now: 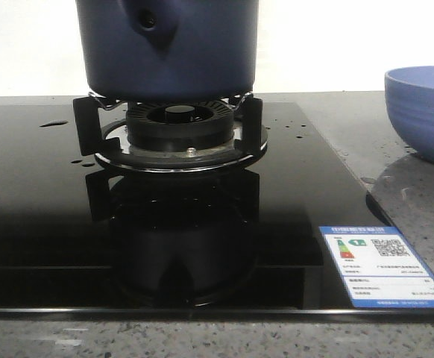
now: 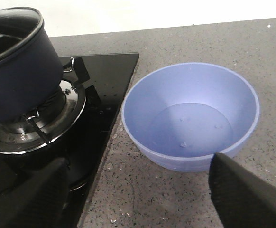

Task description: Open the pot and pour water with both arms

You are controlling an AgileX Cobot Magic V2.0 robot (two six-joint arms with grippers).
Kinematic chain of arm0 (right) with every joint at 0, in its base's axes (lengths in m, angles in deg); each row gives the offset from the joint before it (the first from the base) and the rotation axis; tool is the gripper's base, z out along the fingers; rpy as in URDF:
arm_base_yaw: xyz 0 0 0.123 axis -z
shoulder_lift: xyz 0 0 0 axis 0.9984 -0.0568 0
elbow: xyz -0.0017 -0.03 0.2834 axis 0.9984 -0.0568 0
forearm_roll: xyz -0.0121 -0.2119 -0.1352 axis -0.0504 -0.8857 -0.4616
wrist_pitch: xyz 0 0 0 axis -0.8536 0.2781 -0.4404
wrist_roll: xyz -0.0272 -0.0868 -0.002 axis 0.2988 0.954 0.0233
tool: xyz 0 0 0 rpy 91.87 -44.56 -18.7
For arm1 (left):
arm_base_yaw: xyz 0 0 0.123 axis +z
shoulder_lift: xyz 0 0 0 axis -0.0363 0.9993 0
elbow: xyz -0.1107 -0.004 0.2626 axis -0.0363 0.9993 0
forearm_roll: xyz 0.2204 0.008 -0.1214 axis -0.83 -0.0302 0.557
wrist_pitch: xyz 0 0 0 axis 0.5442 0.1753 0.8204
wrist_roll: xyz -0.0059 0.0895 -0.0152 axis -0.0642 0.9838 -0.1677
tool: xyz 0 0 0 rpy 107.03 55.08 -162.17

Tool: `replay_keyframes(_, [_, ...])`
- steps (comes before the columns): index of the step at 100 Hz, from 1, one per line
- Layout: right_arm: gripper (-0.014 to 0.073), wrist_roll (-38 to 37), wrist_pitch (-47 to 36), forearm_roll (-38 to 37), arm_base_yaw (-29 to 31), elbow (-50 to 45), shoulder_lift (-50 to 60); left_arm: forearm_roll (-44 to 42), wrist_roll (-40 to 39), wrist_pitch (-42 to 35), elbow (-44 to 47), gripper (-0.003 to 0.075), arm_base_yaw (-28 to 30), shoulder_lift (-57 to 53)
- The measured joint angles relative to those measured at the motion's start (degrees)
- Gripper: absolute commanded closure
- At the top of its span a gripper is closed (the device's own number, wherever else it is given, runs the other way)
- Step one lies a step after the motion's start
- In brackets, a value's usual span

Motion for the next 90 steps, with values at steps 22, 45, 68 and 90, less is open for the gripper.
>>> replay_keyframes(22, [0.0044,0.00,0.62,0.00,0.00,0.00,0.00,-0.33,0.00,0.00,-0.35,0.0404,0.00,0.00])
replay_keyframes(45, [0.0044,0.00,2.71,-0.14,0.00,1.92,-1.02,-0.97,0.03,-0.25,-2.00,0.0404,0.00,-1.44])
replay_keyframes(68, [0.0044,-3.27,8.66,-6.28,0.00,10.32,-9.35,-0.97,0.03,-0.38,-2.33,0.0404,3.90,-5.53])
replay_keyframes(90, [0.0044,-10.29,15.64,-14.69,0.00,20.92,-22.82,-1.01,0.03,0.12,-2.33,0.0404,11.31,-9.28])
